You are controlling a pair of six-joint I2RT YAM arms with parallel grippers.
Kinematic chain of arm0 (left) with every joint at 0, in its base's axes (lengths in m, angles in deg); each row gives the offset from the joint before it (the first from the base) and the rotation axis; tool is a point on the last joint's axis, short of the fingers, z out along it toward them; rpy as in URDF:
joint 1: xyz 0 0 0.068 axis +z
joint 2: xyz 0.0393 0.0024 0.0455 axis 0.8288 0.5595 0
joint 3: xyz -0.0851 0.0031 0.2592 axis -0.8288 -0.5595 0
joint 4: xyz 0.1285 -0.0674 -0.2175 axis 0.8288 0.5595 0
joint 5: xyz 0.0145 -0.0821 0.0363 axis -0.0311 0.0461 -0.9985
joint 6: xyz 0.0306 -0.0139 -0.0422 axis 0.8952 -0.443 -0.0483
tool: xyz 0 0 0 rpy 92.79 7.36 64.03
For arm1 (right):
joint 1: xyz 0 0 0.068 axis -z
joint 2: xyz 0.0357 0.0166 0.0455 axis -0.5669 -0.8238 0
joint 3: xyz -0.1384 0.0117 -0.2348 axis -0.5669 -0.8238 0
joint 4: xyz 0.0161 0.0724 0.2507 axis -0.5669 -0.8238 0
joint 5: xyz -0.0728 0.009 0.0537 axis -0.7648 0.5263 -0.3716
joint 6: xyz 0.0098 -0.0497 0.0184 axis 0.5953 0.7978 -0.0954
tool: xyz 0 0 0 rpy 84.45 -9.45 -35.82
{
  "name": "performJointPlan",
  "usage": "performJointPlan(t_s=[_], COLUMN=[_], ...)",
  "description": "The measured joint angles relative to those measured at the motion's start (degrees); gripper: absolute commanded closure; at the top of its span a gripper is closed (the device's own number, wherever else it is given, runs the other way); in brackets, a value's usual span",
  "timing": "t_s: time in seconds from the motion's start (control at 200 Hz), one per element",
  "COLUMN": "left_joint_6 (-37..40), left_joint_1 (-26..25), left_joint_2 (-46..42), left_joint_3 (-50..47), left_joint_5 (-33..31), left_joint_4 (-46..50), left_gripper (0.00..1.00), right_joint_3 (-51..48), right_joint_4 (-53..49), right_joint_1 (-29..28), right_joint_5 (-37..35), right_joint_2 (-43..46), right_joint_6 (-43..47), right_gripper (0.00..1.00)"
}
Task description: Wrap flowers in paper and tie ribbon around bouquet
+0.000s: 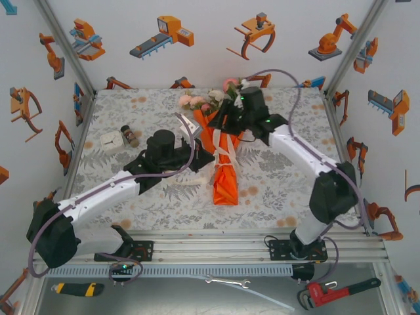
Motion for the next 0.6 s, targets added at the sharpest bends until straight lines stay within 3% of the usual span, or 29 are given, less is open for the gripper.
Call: performJointPlan(t_s=[0.165, 0.34, 0.421, 0.506, 0.601], left_joint_6=[0.09, 0.04, -0.17, -0.37, -0.35], left_joint_1=[-0.02, -0.02, -0.07, -0.07, -0.04], left_joint_2=[1.33, 3.69, 4.87, 5.27, 5.27], left_joint_3=[0.0, 0.0, 0.0, -0.15, -0.17], left_joint_5=[-0.15, 2.14, 3.43, 3.58, 3.56], left_joint_4=[-1.57, -3.8, -5.33, -6.91, -7.65], left_gripper=[1.0, 1.0, 1.0, 1.0, 1.0], right_joint_3=[-3.19, -3.78, 2.16, 16.17, 20.52], right_joint_4=[-0.59, -0.37, -3.37, -14.1, -19.04], right_joint_1=[1.11, -1.77, -4.22, -6.8, -7.96], right_joint_5=[4.72, 11.21, 13.05, 10.91, 7.76], right_joint_2=[4.35, -1.7, -8.33, -16.9, -17.7], right_joint_6=[1.99, 1.95, 2.49, 6.21, 10.64], right_gripper=[0.49, 0.5, 0.55, 0.56, 0.54])
